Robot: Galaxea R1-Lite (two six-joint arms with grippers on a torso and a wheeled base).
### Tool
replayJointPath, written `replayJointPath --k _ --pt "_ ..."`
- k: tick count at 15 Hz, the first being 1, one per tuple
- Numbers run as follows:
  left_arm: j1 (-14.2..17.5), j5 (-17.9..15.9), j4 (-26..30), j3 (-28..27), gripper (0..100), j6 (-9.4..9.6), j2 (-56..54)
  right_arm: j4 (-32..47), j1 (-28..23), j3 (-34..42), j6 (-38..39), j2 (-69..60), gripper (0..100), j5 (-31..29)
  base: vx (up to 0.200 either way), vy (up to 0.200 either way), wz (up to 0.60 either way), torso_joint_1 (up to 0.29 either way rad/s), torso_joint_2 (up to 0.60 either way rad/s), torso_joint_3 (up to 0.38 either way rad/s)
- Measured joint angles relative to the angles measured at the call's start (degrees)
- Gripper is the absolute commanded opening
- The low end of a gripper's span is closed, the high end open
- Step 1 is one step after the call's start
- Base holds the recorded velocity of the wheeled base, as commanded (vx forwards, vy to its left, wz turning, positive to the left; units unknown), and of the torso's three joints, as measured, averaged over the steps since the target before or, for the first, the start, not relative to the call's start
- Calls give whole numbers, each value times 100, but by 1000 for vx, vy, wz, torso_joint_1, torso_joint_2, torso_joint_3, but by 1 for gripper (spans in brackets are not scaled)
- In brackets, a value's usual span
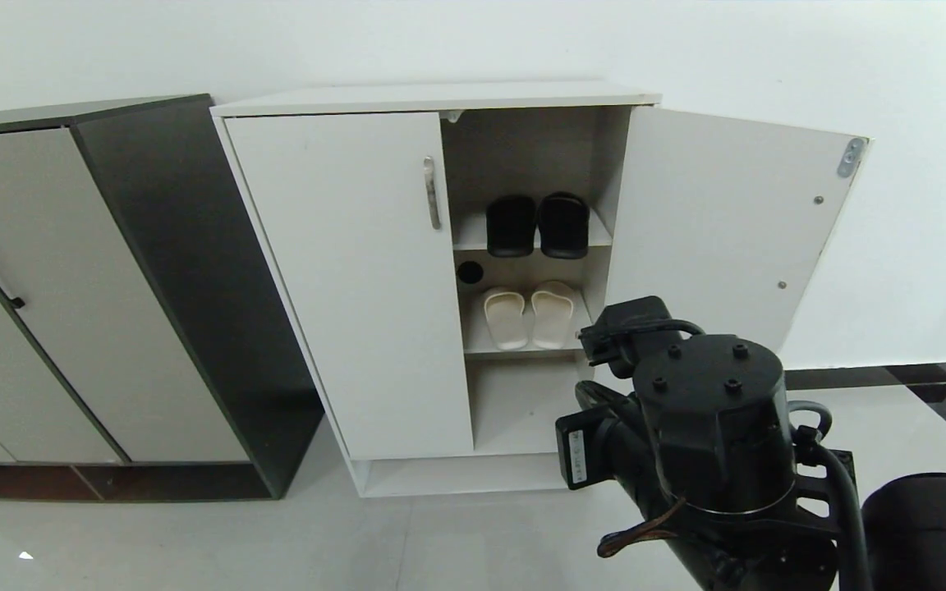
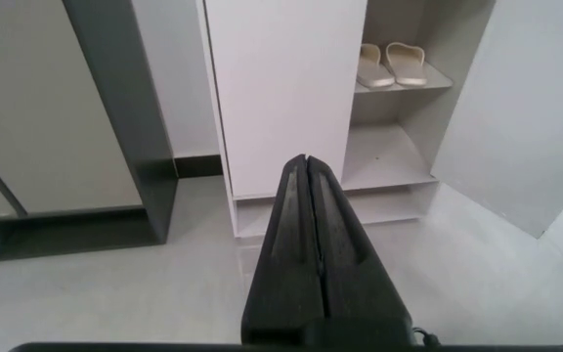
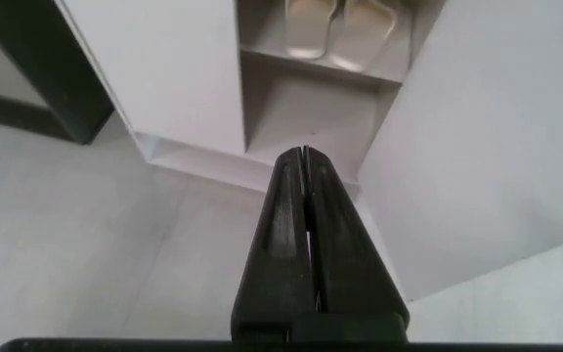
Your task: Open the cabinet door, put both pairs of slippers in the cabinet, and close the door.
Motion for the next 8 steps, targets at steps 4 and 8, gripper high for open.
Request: replayJointPath --k 4,8 --pt "0 0 0 0 0 0 0 4 -1 49 -6 2 0 33 0 0 0 0 0 0" --pt "-5 -2 11 2 0 -2 0 11 -21 60 -13 33 0 39 0 0 0 18 -196 -292"
